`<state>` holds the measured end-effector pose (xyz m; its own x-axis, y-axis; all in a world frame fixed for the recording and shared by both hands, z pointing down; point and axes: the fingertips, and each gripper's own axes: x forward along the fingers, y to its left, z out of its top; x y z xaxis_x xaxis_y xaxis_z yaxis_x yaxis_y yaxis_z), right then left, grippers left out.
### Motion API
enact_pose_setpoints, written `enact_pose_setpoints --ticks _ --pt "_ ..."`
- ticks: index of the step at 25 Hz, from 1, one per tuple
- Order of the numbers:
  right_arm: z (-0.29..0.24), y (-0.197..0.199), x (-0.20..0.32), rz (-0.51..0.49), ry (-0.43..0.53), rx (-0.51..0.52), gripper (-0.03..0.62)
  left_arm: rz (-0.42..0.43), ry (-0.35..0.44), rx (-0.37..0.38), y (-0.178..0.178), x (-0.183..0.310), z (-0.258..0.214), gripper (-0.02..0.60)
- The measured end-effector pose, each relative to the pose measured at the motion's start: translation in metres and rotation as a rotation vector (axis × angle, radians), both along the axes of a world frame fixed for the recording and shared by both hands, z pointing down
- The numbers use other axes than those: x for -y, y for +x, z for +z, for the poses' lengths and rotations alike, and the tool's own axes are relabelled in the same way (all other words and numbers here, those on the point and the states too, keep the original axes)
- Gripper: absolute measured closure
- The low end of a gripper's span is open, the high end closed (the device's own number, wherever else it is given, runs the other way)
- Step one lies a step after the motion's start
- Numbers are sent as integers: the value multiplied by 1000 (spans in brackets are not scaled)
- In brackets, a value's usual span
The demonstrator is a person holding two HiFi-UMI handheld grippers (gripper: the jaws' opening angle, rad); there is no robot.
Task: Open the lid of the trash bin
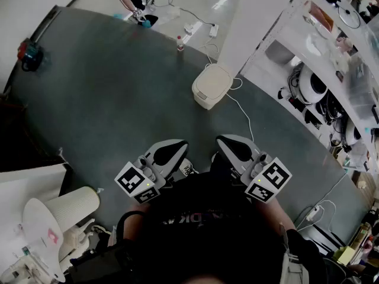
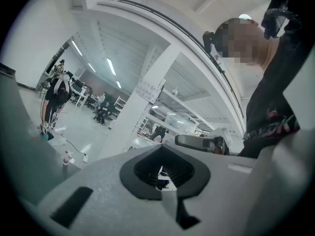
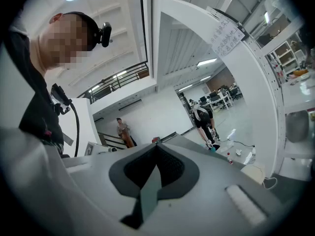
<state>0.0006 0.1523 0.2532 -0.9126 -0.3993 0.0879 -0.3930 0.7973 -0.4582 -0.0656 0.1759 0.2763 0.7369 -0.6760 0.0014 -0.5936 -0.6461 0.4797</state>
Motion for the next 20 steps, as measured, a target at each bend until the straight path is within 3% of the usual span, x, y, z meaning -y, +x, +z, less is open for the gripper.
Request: enact_pose_setpoints --ticks 20 --pt "-5 17 -4 31 20 40 586 30 3 19 13 -8 1 580"
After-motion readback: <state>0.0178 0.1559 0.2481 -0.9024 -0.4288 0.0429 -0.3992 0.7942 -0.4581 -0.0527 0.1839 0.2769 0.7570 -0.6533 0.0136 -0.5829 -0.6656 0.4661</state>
